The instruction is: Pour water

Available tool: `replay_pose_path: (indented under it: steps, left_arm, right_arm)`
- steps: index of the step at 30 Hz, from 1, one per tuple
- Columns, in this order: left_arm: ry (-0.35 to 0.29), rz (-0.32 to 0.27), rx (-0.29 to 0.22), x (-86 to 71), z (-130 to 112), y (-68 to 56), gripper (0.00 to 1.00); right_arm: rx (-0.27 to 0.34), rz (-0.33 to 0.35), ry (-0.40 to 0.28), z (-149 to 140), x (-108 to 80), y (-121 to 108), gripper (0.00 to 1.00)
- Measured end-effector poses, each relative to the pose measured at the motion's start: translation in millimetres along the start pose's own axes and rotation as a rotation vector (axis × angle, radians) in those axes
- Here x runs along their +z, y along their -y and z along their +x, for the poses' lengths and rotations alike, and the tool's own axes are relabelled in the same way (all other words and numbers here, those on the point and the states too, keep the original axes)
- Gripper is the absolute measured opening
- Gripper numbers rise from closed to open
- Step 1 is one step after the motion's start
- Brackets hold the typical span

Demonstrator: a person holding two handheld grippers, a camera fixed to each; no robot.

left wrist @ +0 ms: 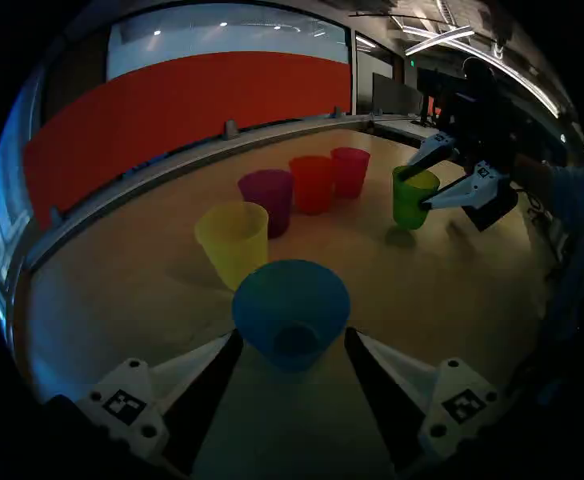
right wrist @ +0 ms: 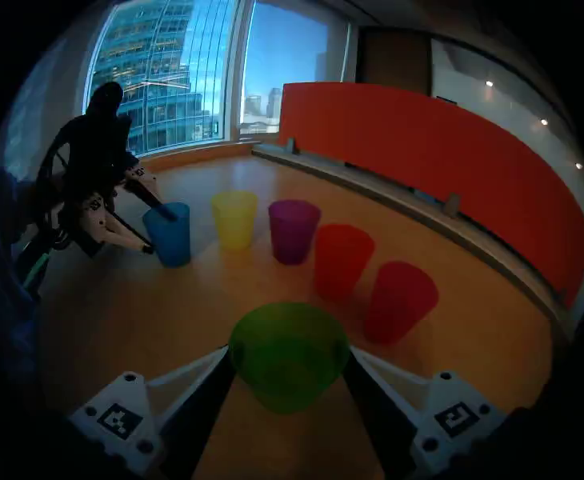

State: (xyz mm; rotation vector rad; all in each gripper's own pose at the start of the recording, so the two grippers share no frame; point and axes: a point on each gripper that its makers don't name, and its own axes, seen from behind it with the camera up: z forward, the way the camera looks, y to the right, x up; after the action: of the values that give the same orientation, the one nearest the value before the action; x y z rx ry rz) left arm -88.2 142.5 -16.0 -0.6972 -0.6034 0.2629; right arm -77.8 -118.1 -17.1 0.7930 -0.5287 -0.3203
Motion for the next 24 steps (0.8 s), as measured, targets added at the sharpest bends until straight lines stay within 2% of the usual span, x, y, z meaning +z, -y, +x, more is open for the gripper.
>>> replay_pose_path:
  steps: [14, 24]
  left_arm:
    - [-0.002, -0.015, -0.023, -19.3, -7, -12.6, 0.94]
    - [-0.015, -0.011, -0.044, -25.1, -3, -13.3, 0.94]
  right_arm:
    - [0.02, -0.006, 0.001, -10, 1.0, 0, 0.91]
    - [0.04, -0.016, 0.0, -15, -2.2, -3, 0.93]
